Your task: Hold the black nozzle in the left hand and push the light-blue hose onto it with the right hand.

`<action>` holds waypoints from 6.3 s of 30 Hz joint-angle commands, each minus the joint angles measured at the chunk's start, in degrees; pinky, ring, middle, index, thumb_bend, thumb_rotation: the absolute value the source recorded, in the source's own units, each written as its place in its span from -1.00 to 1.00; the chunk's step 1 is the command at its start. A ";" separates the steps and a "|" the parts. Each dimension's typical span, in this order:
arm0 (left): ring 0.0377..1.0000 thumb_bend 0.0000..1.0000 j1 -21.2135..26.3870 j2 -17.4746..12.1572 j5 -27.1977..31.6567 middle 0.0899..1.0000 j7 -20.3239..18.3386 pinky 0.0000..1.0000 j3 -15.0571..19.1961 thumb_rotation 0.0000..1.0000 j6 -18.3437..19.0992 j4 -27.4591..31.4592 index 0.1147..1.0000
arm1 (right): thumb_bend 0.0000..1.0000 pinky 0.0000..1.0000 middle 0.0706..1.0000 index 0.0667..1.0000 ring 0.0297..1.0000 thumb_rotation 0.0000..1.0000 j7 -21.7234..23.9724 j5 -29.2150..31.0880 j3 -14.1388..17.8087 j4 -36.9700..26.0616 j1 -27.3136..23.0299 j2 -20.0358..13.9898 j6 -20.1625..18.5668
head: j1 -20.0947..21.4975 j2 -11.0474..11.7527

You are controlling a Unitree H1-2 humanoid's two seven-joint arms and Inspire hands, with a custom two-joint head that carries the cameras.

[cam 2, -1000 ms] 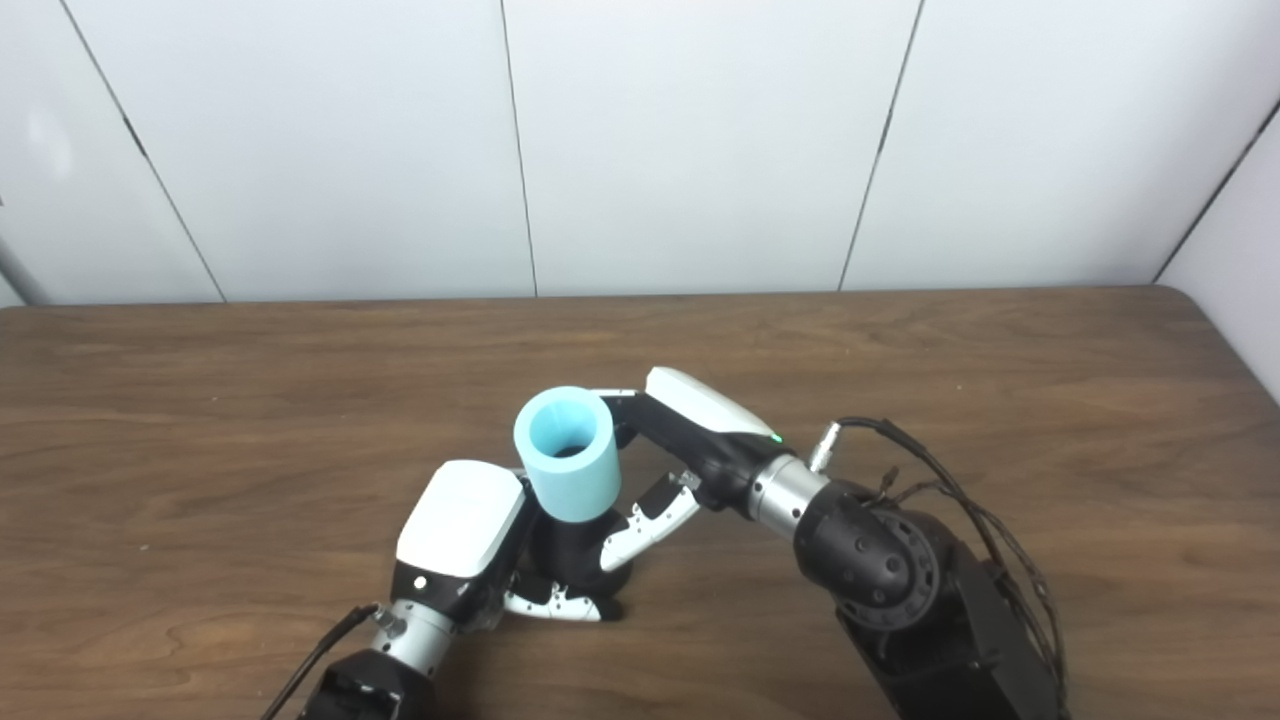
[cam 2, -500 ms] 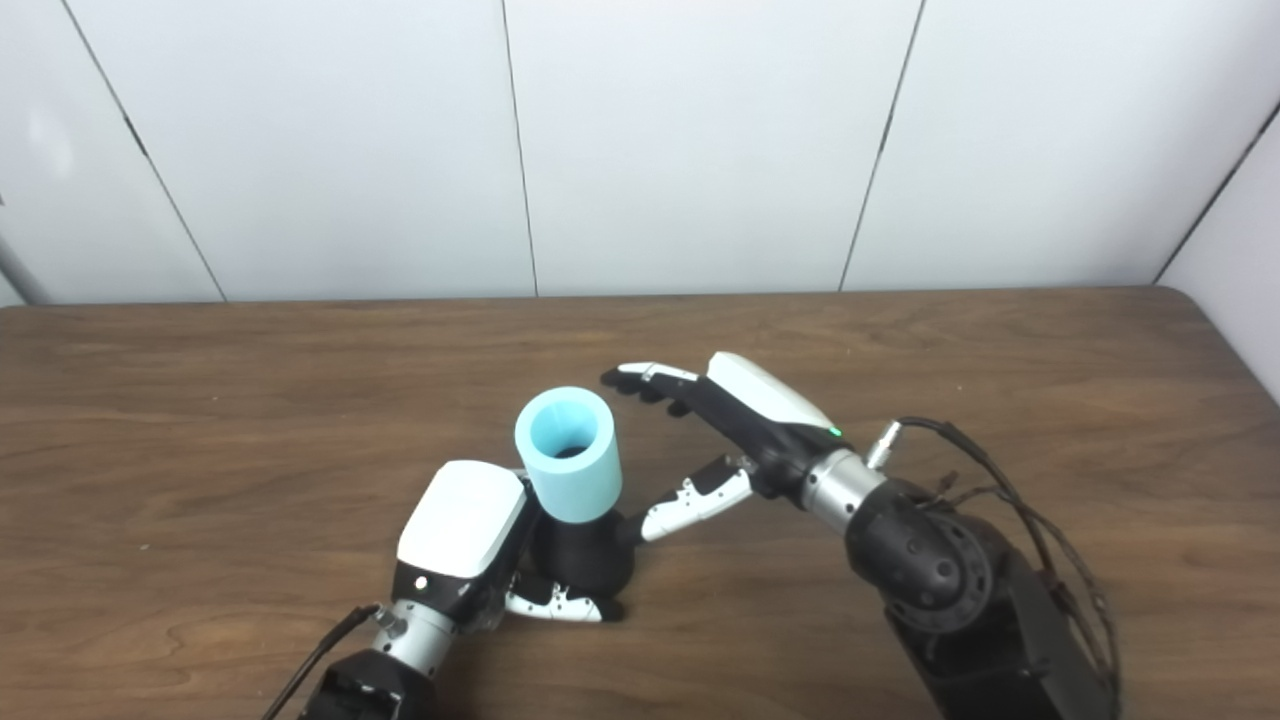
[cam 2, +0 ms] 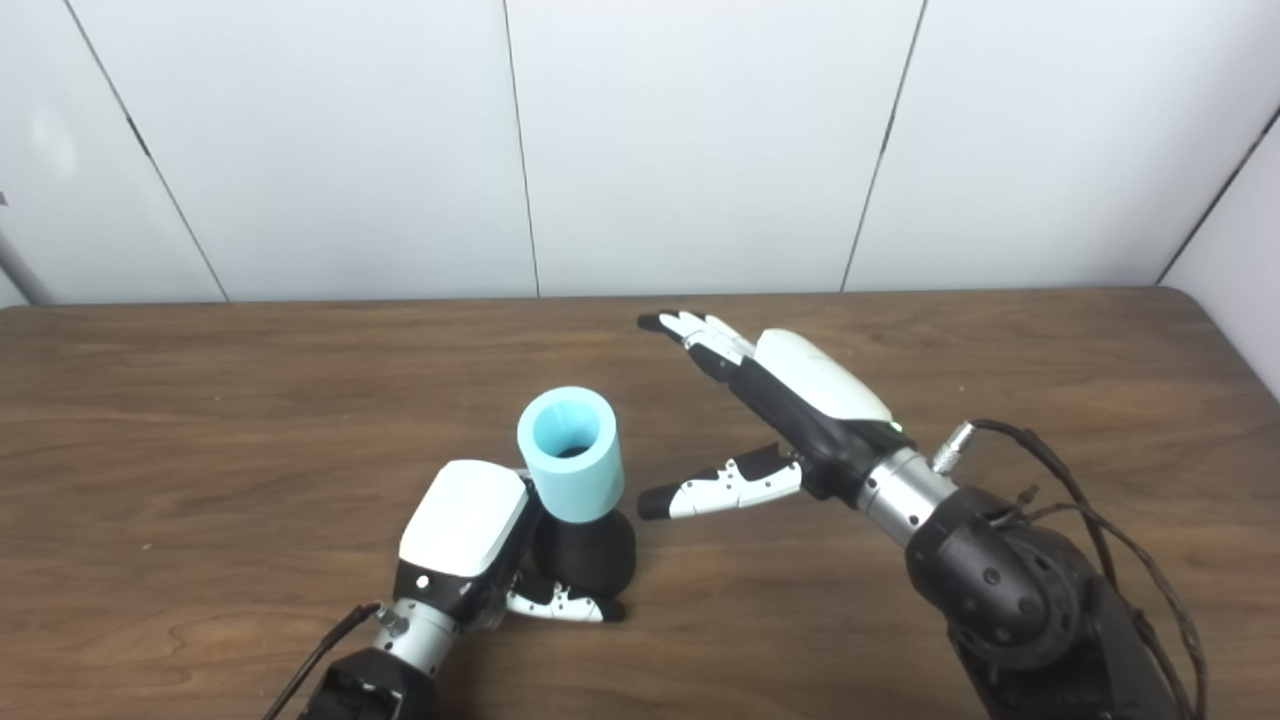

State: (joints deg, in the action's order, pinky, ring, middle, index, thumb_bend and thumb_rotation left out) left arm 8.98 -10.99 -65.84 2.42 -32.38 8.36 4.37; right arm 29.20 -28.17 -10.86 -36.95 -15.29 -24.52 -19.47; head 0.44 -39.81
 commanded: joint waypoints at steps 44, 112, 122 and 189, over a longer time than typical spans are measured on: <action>-0.11 0.05 -1.22 -0.03 1.13 -0.17 -5.04 -0.26 -2.77 -1.00 -1.19 -2.97 -0.12 | 0.30 1.00 0.95 0.83 1.00 1.00 11.63 -16.01 -4.30 -8.20 -0.24 3.82 17.43 | 0.03 -0.38; -0.26 0.03 -2.06 -0.43 0.78 -0.31 -7.33 -0.39 -2.91 -1.00 -0.41 0.09 -0.08 | 0.26 0.70 0.81 0.73 0.87 1.00 2.00 -10.93 -5.90 6.31 6.44 -2.25 21.28 | -0.35 -1.97; -0.23 0.04 -2.04 -0.16 0.98 -0.28 -7.01 -0.36 -2.75 -1.00 -0.51 0.06 -0.08 | 0.27 0.73 0.83 0.75 0.88 1.00 4.74 -10.74 -7.80 5.75 7.18 -2.80 20.06 | -0.25 -2.04; 0.13 0.04 -1.69 -0.41 1.09 -0.12 -9.03 0.01 -1.88 -1.00 -0.08 0.85 -0.13 | 0.10 0.71 0.92 0.92 0.94 1.00 -0.53 -8.53 2.08 -2.80 3.44 5.64 13.39 | -0.32 -2.36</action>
State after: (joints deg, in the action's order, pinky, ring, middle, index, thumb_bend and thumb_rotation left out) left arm 9.26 -10.80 -65.37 -2.31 -32.86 9.11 6.39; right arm 29.81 -36.78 -9.53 -38.45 -10.95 -18.99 -6.30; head 0.09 -42.19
